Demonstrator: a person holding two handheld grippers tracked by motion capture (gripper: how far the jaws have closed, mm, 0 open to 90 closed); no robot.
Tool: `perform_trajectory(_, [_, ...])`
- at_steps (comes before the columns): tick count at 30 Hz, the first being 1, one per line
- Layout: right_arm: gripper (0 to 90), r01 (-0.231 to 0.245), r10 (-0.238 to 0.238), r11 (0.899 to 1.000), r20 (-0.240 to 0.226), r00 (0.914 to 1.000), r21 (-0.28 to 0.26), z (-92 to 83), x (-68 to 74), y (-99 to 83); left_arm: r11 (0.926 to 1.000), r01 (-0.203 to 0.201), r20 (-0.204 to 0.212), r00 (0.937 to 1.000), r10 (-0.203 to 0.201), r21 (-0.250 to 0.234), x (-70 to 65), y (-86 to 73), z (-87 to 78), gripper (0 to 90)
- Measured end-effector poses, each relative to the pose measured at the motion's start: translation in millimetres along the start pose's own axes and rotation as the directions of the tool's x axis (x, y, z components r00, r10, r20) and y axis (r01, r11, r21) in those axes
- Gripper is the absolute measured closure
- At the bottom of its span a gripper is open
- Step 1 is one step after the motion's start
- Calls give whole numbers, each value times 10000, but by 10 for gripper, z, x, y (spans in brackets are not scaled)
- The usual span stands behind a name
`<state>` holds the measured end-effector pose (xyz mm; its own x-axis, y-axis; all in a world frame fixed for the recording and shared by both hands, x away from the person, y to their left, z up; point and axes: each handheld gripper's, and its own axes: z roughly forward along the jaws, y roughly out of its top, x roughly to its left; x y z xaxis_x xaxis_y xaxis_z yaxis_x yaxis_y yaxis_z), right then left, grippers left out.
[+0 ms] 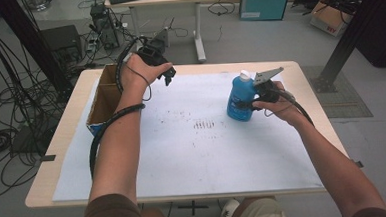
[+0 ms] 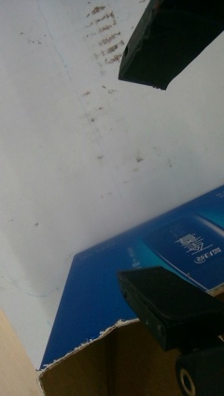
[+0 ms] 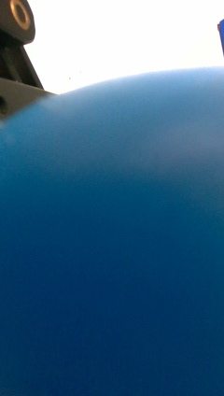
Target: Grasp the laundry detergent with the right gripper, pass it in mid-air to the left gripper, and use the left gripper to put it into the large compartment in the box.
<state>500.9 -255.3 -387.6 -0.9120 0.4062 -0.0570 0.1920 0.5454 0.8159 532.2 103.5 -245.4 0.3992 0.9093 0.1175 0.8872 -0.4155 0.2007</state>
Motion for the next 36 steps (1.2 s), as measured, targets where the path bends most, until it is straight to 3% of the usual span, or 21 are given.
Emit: perform_trajectory(36, [432,-68,68,9999,19,10000,94,2,8,11,10000,-24,16,10000,24,-89,12,-36,-69,59])
